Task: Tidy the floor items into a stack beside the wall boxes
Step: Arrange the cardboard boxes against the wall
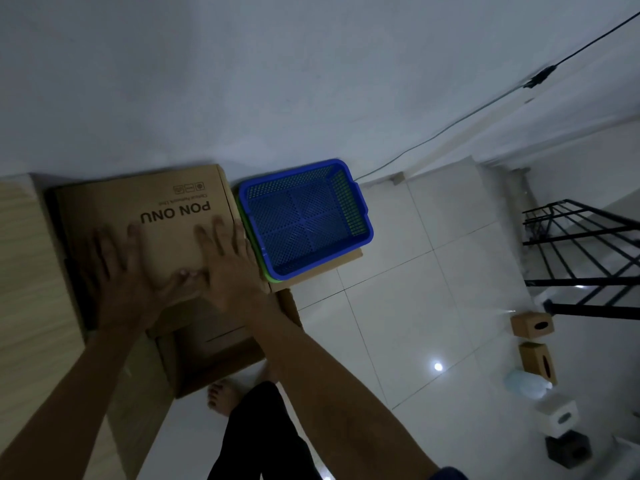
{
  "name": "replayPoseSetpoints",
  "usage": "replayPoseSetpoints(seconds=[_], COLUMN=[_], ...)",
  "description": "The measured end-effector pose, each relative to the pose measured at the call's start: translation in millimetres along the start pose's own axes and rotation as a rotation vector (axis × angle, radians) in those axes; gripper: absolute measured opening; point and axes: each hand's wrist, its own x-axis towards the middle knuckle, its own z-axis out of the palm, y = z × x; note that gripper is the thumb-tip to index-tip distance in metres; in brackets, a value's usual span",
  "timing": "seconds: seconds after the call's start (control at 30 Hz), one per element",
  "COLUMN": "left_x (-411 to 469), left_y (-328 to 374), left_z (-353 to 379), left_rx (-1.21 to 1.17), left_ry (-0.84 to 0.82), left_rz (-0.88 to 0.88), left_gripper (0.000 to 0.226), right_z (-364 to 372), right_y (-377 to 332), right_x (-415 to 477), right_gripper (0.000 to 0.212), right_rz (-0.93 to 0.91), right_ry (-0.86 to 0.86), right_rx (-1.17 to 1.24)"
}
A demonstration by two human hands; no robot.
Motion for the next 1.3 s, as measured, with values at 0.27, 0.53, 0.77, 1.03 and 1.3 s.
replayPoseSetpoints(seconds=[0.27,0.53,0.77,1.03,1.3], left_x=[-4.2,-82.9,-172.9,-272.4,-370.7], left_y=[14.5,109.4,242.3,419.9,606.6], left_z=[-5.9,-29.7,-36.3,37.8,160.9], left_rx=[0.111,-0.058,-0.207,-0.235,-0.216], left_ry=[0.011,0.025,-0.1,-0.186,-0.399], left_rz=[0.004,0.035,0.302,0.512,0.755], left_gripper=[0.107,0.076,0.045,0.035,0.03], right_z=[-9.7,-58.2,-122.9,-177.5,-211.7], right_y=[2.7,25.5,114.5,266.1,417.1], right_x=[-1.6,-129.1,-295.0,-471.8,-623.3], right_gripper=[0.081,0.076,0.068,0.063,0.056], right_rz=[-0.016,0.188,0.413,0.657,0.893], right_ry=[-0.002,0.277,0.465,0.694,0.991], right_rx=[-0.008,0.284,0.45,0.609,0.77])
